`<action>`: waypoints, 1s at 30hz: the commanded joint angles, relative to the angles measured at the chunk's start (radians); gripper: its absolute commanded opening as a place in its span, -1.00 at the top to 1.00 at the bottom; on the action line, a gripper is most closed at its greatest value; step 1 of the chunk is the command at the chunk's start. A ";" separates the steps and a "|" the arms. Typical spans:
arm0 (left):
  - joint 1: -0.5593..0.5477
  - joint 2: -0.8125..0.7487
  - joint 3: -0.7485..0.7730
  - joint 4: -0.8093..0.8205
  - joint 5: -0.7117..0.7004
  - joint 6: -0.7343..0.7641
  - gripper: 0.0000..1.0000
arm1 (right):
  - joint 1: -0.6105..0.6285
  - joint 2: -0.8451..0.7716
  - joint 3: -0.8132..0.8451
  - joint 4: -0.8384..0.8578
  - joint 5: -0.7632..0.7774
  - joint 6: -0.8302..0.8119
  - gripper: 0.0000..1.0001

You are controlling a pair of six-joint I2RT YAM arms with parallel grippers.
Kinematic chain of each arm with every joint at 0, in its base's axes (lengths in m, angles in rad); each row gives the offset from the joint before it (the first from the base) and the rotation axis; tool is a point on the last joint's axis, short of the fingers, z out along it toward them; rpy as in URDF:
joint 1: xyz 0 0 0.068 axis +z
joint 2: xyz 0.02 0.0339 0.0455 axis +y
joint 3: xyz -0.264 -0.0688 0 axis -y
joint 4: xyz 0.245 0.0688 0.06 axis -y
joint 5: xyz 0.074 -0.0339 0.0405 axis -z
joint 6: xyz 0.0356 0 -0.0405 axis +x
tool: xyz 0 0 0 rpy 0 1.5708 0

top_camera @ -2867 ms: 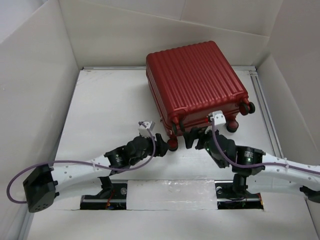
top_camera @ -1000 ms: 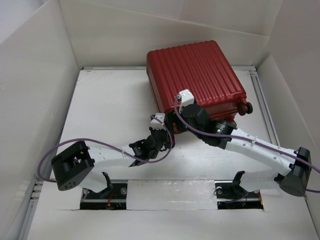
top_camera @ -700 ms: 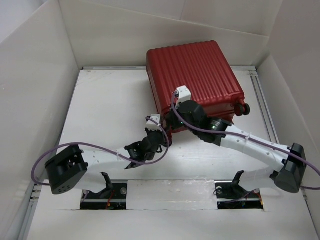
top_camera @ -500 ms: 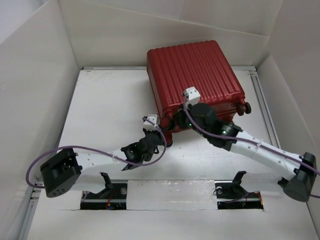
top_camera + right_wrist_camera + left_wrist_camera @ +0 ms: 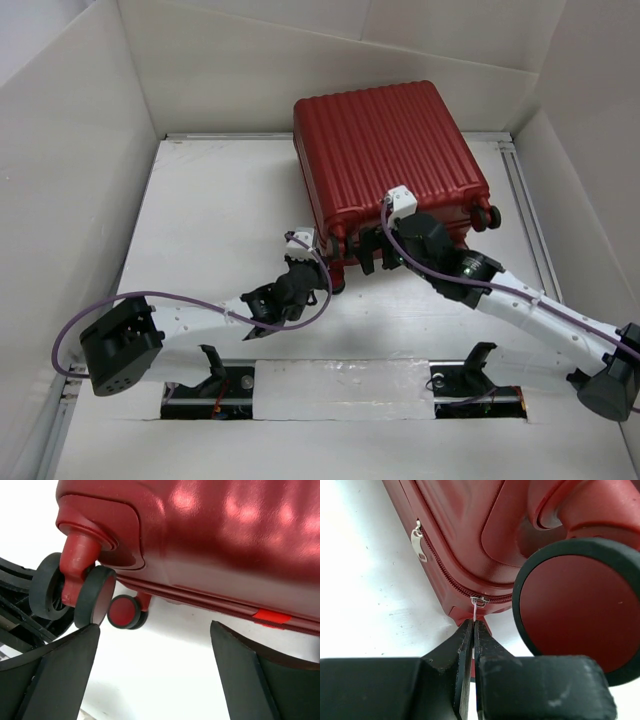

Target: Pack the luggage

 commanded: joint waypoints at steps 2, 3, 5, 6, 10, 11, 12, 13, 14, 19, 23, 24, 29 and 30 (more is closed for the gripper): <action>0.026 -0.027 -0.013 0.018 -0.044 -0.005 1.00 | 0.003 -0.008 0.089 0.079 -0.098 -0.004 -0.99; 0.026 -0.027 -0.013 0.018 -0.035 -0.005 1.00 | 0.003 0.018 0.099 0.088 -0.098 -0.004 -0.99; 0.026 -0.027 -0.024 0.028 -0.024 -0.015 1.00 | 0.003 0.048 0.108 0.088 -0.110 -0.004 -0.99; 0.026 -0.027 -0.024 0.037 -0.024 -0.015 1.00 | 0.012 0.064 0.134 0.099 -0.119 -0.004 -0.99; 0.026 -0.027 -0.033 0.037 -0.015 -0.024 1.00 | 0.063 0.077 0.169 0.097 -0.064 0.005 -0.99; 0.026 -0.027 -0.033 0.037 -0.015 -0.024 1.00 | 0.063 0.056 0.159 0.097 -0.052 0.016 -0.99; 0.026 -0.037 -0.045 0.037 -0.006 -0.024 1.00 | 0.072 0.030 0.149 0.109 -0.034 0.025 -0.99; 0.026 -0.049 -0.054 0.037 -0.005 -0.024 1.00 | 0.072 0.002 0.114 0.135 -0.023 0.025 -0.99; 0.026 -0.049 -0.054 0.037 -0.005 -0.024 1.00 | 0.072 -0.044 0.100 0.181 -0.023 0.025 -0.95; 0.026 -0.069 -0.065 0.037 0.004 -0.033 1.00 | 0.081 0.049 0.161 0.154 -0.049 0.036 -0.97; 0.026 -0.087 -0.065 0.037 0.004 -0.033 1.00 | 0.092 0.190 0.194 0.154 -0.049 0.059 -1.00; 0.026 -0.087 -0.074 0.037 0.004 -0.033 1.00 | 0.092 0.224 0.194 0.154 -0.049 0.068 -1.00; 0.026 -0.096 -0.074 0.037 -0.007 -0.033 1.00 | 0.101 0.273 0.180 0.208 -0.049 0.122 -1.00; 0.026 -0.096 -0.083 0.037 -0.007 -0.033 1.00 | 0.101 0.273 0.180 0.208 -0.023 0.131 -1.00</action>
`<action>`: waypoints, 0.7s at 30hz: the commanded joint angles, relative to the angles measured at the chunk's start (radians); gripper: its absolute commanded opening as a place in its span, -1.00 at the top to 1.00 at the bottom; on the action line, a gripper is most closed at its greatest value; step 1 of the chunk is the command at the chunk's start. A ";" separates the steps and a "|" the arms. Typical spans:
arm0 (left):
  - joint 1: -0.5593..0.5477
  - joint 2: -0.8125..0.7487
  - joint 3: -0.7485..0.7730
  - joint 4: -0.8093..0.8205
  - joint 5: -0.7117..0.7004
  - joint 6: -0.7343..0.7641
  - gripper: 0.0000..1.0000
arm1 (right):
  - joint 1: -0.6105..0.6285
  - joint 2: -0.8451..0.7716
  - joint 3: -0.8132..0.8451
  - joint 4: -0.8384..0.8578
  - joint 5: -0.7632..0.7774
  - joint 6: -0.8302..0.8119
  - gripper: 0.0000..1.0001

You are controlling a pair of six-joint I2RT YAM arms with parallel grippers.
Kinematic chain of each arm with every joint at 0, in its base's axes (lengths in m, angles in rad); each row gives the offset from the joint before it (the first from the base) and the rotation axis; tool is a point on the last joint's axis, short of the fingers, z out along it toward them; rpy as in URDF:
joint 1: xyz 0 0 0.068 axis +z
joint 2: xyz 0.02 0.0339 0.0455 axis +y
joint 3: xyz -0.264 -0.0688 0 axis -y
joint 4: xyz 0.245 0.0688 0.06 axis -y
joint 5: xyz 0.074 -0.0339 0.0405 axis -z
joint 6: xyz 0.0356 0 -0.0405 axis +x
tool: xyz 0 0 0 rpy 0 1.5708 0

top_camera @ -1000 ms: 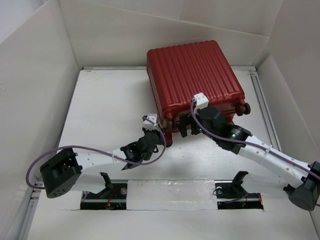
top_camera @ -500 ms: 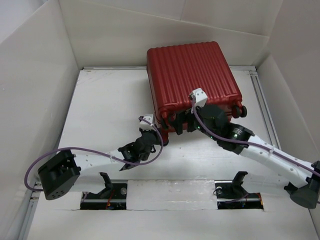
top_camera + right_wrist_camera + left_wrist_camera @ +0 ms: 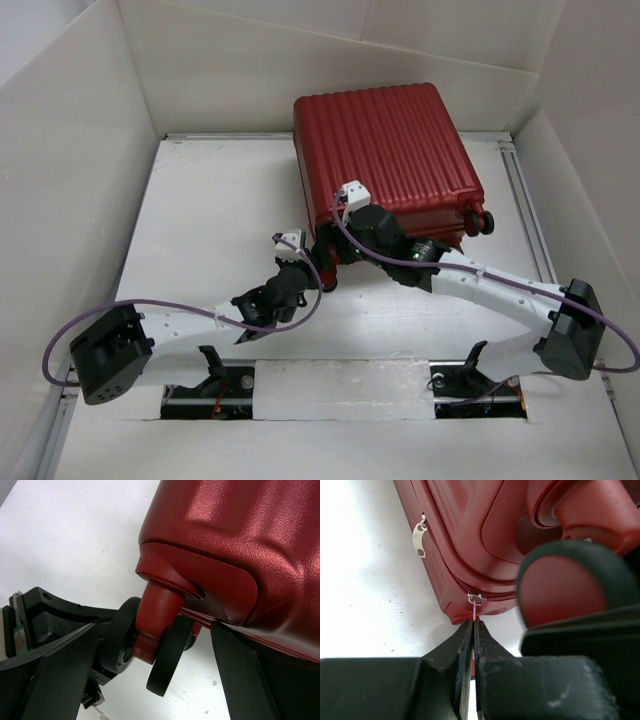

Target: Pack the luggage

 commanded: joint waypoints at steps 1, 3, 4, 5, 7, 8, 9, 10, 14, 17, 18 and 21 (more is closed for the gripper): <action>0.002 -0.025 -0.021 0.020 -0.012 -0.003 1.00 | 0.006 -0.008 0.015 0.067 0.030 0.055 -1.00; 0.002 -0.025 -0.021 0.020 -0.021 -0.003 1.00 | 0.015 0.004 0.015 0.067 0.051 0.078 -1.00; 0.002 -0.016 -0.032 0.032 -0.021 -0.003 1.00 | 0.015 0.015 0.015 0.067 0.066 0.078 -0.95; 0.002 -0.016 -0.032 0.032 -0.030 -0.003 1.00 | 0.015 0.015 0.005 0.067 0.083 0.091 -0.85; 0.002 -0.005 -0.032 0.032 -0.040 0.006 1.00 | 0.015 0.015 -0.009 0.077 0.129 0.100 -0.29; 0.002 -0.005 -0.032 0.032 -0.049 0.006 1.00 | 0.015 0.015 -0.024 0.077 0.145 0.100 0.33; 0.002 -0.005 -0.032 0.032 -0.062 0.006 1.00 | 0.015 -0.002 -0.035 0.077 0.158 0.100 0.57; 0.002 -0.005 -0.041 0.032 -0.072 0.017 1.00 | 0.015 -0.011 -0.046 0.077 0.180 0.100 0.75; 0.002 0.046 -0.032 0.032 -0.127 0.035 1.00 | 0.015 -0.091 -0.127 0.019 0.206 0.086 1.00; 0.011 0.070 -0.010 0.004 -0.161 0.046 1.00 | 0.015 -0.188 -0.182 -0.044 0.229 0.063 1.00; 0.027 0.070 -0.010 -0.011 -0.161 0.057 1.00 | 0.015 -0.215 -0.221 -0.059 0.241 0.063 1.00; 0.102 0.070 0.014 -0.045 -0.147 0.057 1.00 | 0.015 -0.318 -0.261 -0.119 0.241 0.063 1.00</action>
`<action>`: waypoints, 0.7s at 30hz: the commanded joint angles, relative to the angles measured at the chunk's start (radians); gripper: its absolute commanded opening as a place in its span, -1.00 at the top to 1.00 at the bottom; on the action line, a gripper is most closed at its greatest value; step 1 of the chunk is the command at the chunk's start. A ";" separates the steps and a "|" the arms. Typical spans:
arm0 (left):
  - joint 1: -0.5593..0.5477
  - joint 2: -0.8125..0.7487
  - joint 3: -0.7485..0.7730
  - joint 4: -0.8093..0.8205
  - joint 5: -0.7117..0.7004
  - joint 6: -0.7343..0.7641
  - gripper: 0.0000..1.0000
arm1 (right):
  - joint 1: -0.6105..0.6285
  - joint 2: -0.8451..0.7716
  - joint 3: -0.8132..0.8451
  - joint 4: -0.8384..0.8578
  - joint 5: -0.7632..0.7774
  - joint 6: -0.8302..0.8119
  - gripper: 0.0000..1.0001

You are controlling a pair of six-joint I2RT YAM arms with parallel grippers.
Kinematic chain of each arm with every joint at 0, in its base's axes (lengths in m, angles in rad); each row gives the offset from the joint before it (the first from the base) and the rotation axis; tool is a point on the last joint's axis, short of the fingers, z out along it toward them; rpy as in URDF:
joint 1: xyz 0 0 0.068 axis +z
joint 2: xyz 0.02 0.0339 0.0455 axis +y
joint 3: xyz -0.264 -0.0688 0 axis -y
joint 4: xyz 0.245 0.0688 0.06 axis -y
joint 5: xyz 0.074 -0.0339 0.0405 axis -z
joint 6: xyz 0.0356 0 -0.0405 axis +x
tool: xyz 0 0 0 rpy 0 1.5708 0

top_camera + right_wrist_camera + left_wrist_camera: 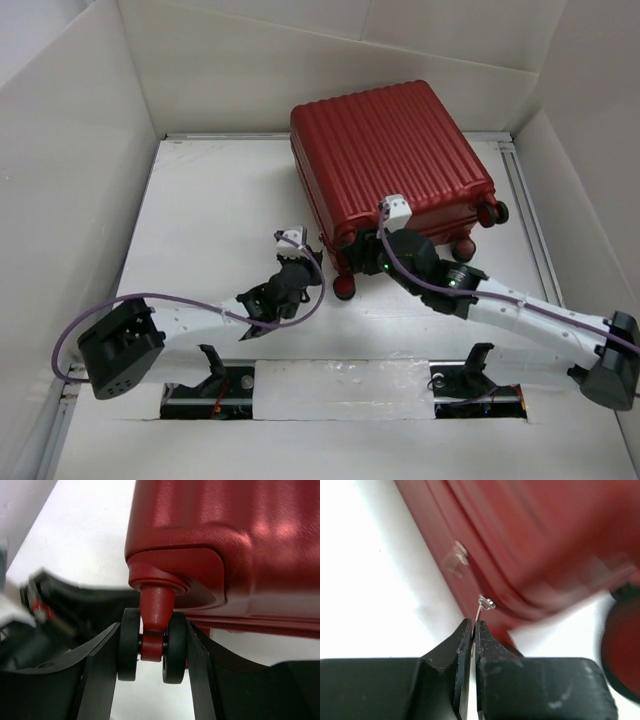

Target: Pack the luggage

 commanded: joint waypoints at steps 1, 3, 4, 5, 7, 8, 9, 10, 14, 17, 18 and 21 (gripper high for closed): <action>0.119 0.012 0.025 -0.131 -0.104 0.032 1.00 | -0.015 -0.137 -0.064 -0.211 0.076 -0.075 1.00; 0.205 0.012 0.035 -0.143 -0.047 0.021 1.00 | -0.015 -0.169 -0.064 -0.247 0.085 -0.075 1.00; 0.234 0.012 0.035 -0.143 -0.018 0.021 1.00 | -0.015 -0.183 -0.073 -0.259 0.085 -0.075 1.00; 0.257 0.012 0.048 -0.154 0.008 0.021 1.00 | -0.015 -0.207 -0.073 -0.268 0.085 -0.075 1.00; 0.299 0.039 0.085 -0.169 0.028 0.021 1.00 | -0.015 -0.229 -0.094 -0.282 0.073 -0.075 1.00; 0.308 0.053 0.099 -0.178 0.037 0.021 1.00 | -0.015 -0.250 -0.094 -0.296 0.073 -0.075 1.00; 0.317 0.067 0.120 -0.178 0.056 0.021 1.00 | -0.015 -0.260 -0.107 -0.296 0.064 -0.075 1.00; 0.332 0.104 0.131 -0.178 0.056 0.021 1.00 | -0.015 -0.269 -0.107 -0.296 0.055 -0.075 1.00; 0.333 0.175 0.182 -0.207 0.083 -0.031 1.00 | -0.015 -0.301 -0.128 -0.294 0.009 -0.075 1.00; 0.333 0.079 0.144 -0.243 0.093 -0.118 1.00 | 0.015 -0.312 -0.118 -0.267 -0.031 -0.093 0.67; 0.333 0.032 0.125 -0.243 0.115 -0.129 0.90 | 0.026 -0.312 -0.095 -0.258 -0.042 -0.093 0.57; 0.333 -0.201 0.062 -0.279 0.188 -0.150 0.04 | 0.086 -0.288 -0.041 -0.235 -0.054 -0.111 0.40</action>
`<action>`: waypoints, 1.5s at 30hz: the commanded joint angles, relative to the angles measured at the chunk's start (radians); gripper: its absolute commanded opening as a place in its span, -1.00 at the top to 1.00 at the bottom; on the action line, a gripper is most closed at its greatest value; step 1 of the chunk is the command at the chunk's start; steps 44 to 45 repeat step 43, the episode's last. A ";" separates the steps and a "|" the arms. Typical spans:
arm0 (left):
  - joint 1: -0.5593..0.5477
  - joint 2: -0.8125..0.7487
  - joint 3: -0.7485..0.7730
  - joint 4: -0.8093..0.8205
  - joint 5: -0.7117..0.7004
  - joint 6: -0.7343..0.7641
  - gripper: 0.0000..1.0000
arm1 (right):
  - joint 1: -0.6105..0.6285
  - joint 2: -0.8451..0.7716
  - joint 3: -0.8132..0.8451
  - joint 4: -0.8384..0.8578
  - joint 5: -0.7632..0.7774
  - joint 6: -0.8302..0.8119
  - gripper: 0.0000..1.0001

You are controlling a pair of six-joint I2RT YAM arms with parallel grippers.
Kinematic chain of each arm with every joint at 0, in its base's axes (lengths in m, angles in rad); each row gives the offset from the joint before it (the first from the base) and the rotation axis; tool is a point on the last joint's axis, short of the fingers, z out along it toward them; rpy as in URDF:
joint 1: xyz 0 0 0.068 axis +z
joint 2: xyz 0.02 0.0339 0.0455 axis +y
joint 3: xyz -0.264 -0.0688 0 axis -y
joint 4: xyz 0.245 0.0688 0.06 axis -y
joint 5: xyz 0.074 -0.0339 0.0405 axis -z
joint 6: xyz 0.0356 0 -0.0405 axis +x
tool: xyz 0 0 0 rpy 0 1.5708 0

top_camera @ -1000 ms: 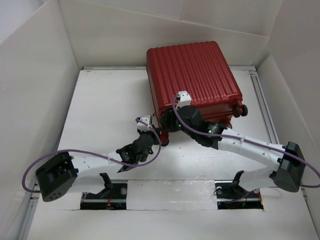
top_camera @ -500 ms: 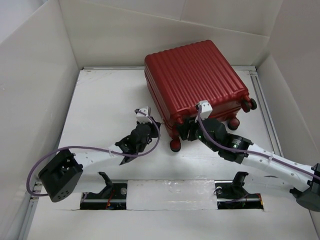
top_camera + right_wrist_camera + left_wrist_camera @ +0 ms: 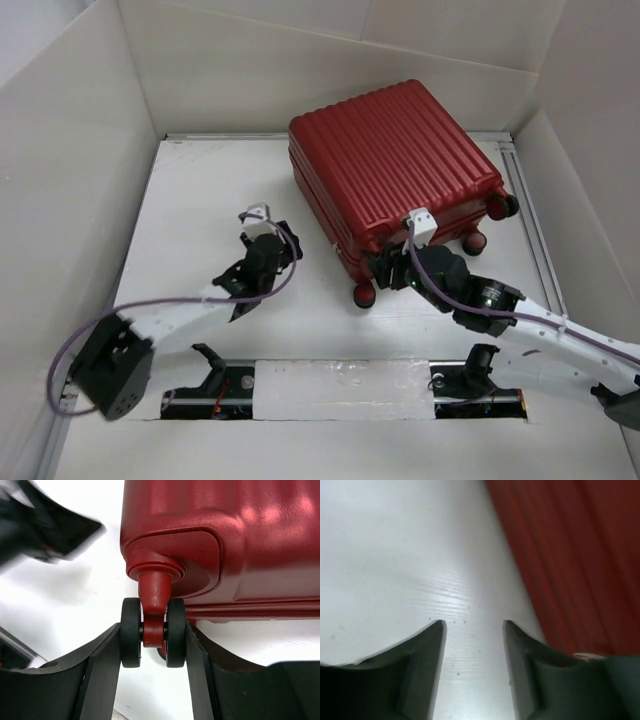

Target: Pack the luggage

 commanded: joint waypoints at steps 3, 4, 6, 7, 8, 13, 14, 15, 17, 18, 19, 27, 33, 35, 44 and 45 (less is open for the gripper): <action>-0.010 -0.447 -0.048 -0.129 0.086 -0.086 -0.69 | 0.133 0.080 0.118 -0.006 -0.082 -0.047 0.32; -0.010 -0.498 -0.048 -0.204 0.097 -0.095 -0.95 | 0.151 0.108 0.160 -0.006 -0.095 -0.058 0.25; -0.038 -0.626 -0.037 -0.287 0.097 -0.116 -1.00 | 0.214 0.197 0.254 -0.006 -0.083 -0.082 -0.04; -0.038 -0.662 -0.024 -0.332 0.097 -0.135 -1.00 | 0.235 0.225 0.292 -0.023 -0.067 -0.082 -0.15; -0.038 -0.696 -0.023 -0.416 0.114 -0.144 -1.00 | 0.257 0.266 0.331 -0.041 -0.049 -0.094 -0.61; -0.038 -0.878 0.039 -0.582 0.145 -0.144 -1.00 | 0.335 0.246 0.513 -0.129 0.019 -0.156 -1.00; -0.038 -0.929 0.053 -0.601 0.145 -0.144 -1.00 | 0.335 0.225 0.542 -0.129 0.045 -0.167 -1.00; -0.038 -0.949 0.067 -0.611 0.154 -0.144 -1.00 | 0.335 0.175 0.552 -0.129 0.071 -0.167 -1.00; -0.038 -0.975 0.101 -0.612 0.200 -0.133 -1.00 | 0.335 0.122 0.561 -0.153 0.170 -0.167 -1.00; -0.038 -0.975 0.113 -0.612 0.217 -0.120 -1.00 | 0.335 0.095 0.561 -0.163 0.207 -0.167 -1.00; -0.038 -0.975 0.124 -0.612 0.234 -0.110 -1.00 | 0.335 0.040 0.552 -0.172 0.241 -0.167 -1.00; -0.038 -0.877 0.211 -0.555 0.410 -0.060 -1.00 | 0.325 -0.220 0.408 -0.109 0.667 -0.185 -1.00; -0.038 -0.844 0.302 -0.562 0.369 -0.014 -1.00 | 0.315 -0.364 0.388 0.193 0.934 -0.433 -1.00; -0.038 -0.795 0.375 -0.584 0.346 0.008 -1.00 | 0.315 -0.373 0.426 0.209 0.985 -0.473 -1.00; -0.038 -0.537 0.728 -0.745 0.329 0.072 -1.00 | 0.315 -0.303 0.627 0.209 1.111 -0.656 -1.00; -0.038 -0.537 0.728 -0.745 0.329 0.072 -1.00 | 0.315 -0.303 0.627 0.209 1.111 -0.656 -1.00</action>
